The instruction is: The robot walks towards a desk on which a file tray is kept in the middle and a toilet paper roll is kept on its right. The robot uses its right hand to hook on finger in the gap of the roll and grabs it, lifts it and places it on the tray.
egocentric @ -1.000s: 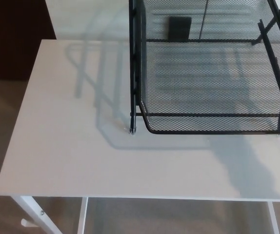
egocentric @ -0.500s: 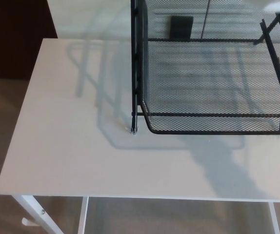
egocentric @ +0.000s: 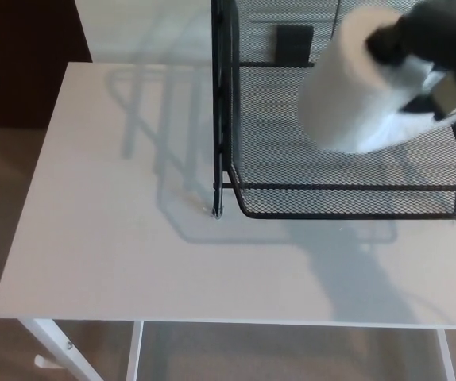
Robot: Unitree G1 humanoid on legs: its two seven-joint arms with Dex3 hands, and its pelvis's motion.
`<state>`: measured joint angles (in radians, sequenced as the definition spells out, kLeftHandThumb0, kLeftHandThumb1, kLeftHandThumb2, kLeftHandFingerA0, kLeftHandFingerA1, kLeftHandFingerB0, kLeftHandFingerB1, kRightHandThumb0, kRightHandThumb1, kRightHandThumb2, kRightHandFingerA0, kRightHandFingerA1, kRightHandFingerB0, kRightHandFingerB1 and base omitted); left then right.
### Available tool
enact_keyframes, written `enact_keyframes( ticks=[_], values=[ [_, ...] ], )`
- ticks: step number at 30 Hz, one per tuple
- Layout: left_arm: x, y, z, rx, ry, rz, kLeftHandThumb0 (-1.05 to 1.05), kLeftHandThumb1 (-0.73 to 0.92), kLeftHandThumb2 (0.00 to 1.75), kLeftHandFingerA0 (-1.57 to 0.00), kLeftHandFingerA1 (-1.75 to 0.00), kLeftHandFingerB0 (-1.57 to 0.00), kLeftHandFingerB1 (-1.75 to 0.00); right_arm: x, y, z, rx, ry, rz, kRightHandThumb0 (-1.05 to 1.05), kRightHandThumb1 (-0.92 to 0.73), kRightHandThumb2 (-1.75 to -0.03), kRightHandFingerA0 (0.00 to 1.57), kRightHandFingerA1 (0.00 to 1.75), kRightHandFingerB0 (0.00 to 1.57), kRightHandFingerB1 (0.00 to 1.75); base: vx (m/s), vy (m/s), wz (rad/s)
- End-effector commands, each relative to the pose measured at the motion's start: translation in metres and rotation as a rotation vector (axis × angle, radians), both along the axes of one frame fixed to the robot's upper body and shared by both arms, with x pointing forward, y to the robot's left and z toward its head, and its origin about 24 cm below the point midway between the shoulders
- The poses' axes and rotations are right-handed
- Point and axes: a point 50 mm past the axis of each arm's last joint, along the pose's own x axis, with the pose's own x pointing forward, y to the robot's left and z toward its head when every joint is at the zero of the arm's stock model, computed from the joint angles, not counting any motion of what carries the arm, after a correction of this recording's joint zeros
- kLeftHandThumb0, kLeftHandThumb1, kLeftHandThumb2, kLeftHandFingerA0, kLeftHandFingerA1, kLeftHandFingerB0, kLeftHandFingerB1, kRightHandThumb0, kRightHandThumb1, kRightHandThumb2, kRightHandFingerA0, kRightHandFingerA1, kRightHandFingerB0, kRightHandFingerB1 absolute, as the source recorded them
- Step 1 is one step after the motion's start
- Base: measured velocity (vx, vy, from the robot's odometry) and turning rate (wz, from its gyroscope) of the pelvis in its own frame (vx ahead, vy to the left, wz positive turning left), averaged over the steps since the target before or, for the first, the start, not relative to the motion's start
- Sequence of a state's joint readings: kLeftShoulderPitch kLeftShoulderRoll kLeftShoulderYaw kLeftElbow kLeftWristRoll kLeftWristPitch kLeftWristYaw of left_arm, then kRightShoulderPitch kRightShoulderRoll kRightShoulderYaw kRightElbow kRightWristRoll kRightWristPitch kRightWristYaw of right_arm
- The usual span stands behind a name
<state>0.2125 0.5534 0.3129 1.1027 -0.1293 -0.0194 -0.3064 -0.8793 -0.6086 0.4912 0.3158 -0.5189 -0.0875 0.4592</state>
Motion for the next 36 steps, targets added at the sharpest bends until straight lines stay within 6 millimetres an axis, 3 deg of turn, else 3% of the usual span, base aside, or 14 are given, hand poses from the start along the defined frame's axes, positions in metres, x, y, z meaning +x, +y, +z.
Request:
enact_keyframes(
  ticks=[1,8,14,17,18,20,21,25,26,27,29,30,34,36],
  values=[
    [-0.004,0.003,0.005,0.014,0.000,-0.051,-0.87,0.90,0.67,-0.26,-0.69,-0.19,-0.53,0.001,0.006,-0.016,-0.280,0.098,-0.035,-0.30,-0.60,-0.70,0.90,1.45,0.94,0.80,0.00,0.000,0.00],
    [-0.005,0.004,0.007,0.026,0.007,-0.067,-0.86,0.92,0.69,-0.26,-0.72,-0.17,-0.55,0.000,0.014,-0.008,-0.277,0.085,0.024,-0.20,-0.56,-0.87,0.88,1.50,0.95,0.72,0.00,0.000,0.00],
    [-0.009,0.003,0.003,0.010,0.004,-0.018,-0.84,0.92,0.66,-0.21,-0.67,-0.19,-0.55,0.000,0.022,0.012,-0.279,0.144,0.018,-0.38,-0.64,-0.59,0.95,0.90,0.71,0.44,0.00,0.000,0.00],
    [-0.009,0.004,0.003,0.013,-0.001,-0.011,-0.82,0.91,0.66,-0.23,-0.69,-0.19,-0.56,0.001,0.028,0.026,-0.368,0.184,-0.001,-0.52,-0.62,-0.59,0.64,0.85,0.41,0.34,0.00,0.000,0.00],
    [-0.009,0.003,0.004,0.021,0.009,-0.033,-0.84,0.92,0.66,-0.24,-0.68,-0.20,-0.56,0.000,0.029,0.031,-0.352,0.215,-0.006,-0.62,-0.41,-0.83,0.48,0.76,0.22,0.49,0.00,0.000,0.00],
    [-0.009,0.003,0.005,0.039,0.028,-0.089,-0.85,0.92,0.69,-0.26,-0.68,-0.21,-0.57,-0.002,0.033,0.045,-0.328,0.271,-0.003,-0.64,-0.41,-0.80,0.68,0.92,0.21,0.47,0.00,0.000,0.00],
    [-0.009,0.003,0.005,0.041,0.030,-0.096,-0.84,0.92,0.68,-0.26,-0.68,-0.21,-0.57,-0.002,0.034,0.049,-0.325,0.283,0.002,-0.61,-0.52,-0.57,0.75,1.14,0.28,0.36,0.00,0.000,0.00],
    [-0.009,0.003,0.005,0.056,0.051,-0.108,-0.85,0.92,0.69,-0.33,-0.69,-0.22,-0.55,-0.003,0.036,0.062,-0.321,0.299,-0.018,-0.59,-0.52,-0.57,0.61,1.25,0.30,0.34,0.00,0.000,0.00],
    [-0.009,0.002,0.006,0.061,0.058,-0.138,-0.84,0.71,1.07,-0.36,-0.69,-0.25,-0.60,0.000,0.036,0.075,-0.246,0.329,-0.033,-0.54,-0.50,-0.55,0.39,0.82,0.33,0.34,0.00,0.000,0.00],
    [-0.009,0.002,0.007,0.061,0.055,-0.157,-0.84,0.92,0.70,-0.36,-0.72,-0.25,-0.58,0.000,0.036,0.080,-0.233,0.334,-0.039,-0.55,-0.50,-0.56,0.50,0.95,0.34,0.33,0.00,0.000,0.00],
    [-0.010,0.001,0.008,0.071,0.062,-0.175,-0.86,0.92,0.69,-0.39,-0.69,-0.26,-0.57,0.001,0.036,0.085,-0.239,0.341,-0.046,-0.59,-0.52,-0.56,0.37,0.75,0.34,0.32,0.00,0.000,0.00],
    [-0.010,0.001,0.008,0.083,0.073,-0.190,-0.84,0.92,0.70,-0.37,-0.69,-0.25,-0.57,0.000,0.037,0.091,-0.247,0.348,-0.054,-0.68,-0.43,-0.80,0.50,0.81,0.29,0.44,0.00,0.000,0.00],
    [-0.010,0.001,0.007,0.076,0.074,-0.169,-0.84,0.92,0.68,-0.38,-0.70,-0.27,-0.58,0.001,0.036,0.102,-0.236,0.390,-0.085,-0.61,-0.40,-0.81,0.55,0.78,0.25,0.45,0.00,0.000,0.00],
    [-0.010,0.001,0.006,0.075,0.072,-0.162,-0.82,0.92,0.73,-0.37,-0.69,-0.27,-0.59,0.002,0.035,0.108,-0.227,0.431,-0.101,-0.58,-0.50,-0.56,0.51,0.64,0.34,0.32,0.00,0.000,0.00]
  ],
)
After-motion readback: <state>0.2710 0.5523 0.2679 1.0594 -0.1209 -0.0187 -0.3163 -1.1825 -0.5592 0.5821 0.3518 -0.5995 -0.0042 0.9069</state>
